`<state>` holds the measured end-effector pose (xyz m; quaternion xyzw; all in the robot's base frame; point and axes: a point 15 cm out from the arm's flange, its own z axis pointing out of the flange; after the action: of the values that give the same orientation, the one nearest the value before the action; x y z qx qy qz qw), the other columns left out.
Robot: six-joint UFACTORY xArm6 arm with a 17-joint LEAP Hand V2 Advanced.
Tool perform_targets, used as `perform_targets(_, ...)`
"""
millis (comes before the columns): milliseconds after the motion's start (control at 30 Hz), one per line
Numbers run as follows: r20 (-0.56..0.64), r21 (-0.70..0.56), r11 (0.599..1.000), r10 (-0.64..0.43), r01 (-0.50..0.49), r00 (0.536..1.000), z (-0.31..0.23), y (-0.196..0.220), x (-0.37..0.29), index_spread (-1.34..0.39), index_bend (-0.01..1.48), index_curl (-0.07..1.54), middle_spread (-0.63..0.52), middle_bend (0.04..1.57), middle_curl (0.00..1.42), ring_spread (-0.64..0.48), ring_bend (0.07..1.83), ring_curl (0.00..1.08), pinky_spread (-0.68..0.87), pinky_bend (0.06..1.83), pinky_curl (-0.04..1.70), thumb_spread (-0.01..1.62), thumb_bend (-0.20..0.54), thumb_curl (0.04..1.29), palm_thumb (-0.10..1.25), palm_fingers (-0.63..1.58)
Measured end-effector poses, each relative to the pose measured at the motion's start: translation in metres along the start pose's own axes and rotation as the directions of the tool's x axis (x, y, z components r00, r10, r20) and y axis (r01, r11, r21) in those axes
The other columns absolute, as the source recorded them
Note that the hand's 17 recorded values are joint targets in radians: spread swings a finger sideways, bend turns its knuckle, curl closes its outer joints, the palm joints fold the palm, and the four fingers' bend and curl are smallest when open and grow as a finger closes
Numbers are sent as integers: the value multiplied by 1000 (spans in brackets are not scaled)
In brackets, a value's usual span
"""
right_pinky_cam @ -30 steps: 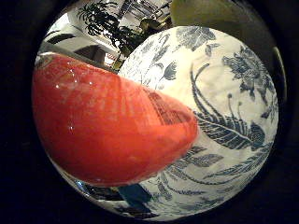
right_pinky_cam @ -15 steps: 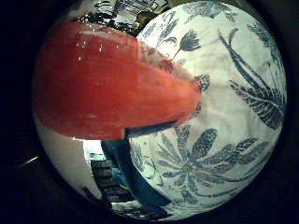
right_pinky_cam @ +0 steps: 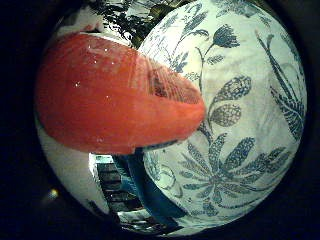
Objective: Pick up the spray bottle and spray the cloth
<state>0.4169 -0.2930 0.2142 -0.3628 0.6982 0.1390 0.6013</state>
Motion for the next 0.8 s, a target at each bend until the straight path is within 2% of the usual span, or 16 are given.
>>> perform_targets(267, -77, -151, 987, -65, 53, 995, -19, -1, -27, -210, 1079, 740, -71, 1324, 614, -148, 1443, 572, -181, 1435, 604, 494, -17, 829, 1086, 1215)
perform_targets(567, -183, -342, 937, -143, 73, 973, -55, -4, -84, -212, 1080, 751, -71, 1329, 603, -147, 1447, 567, -180, 1414, 653, 488, -20, 889, 1073, 1214)
perform_targets(667, -227, -406, 912, -168, 64, 959, -61, -2, -104, -213, 1082, 755, -71, 1333, 604, -148, 1454, 567, -181, 1405, 666, 485, -20, 902, 1070, 1215)
perform_targets(800, -278, -524, 850, -239, 61, 930, -55, 8, -136, -215, 1079, 760, -71, 1336, 604, -148, 1458, 567, -182, 1398, 681, 485, -20, 914, 1068, 1211)
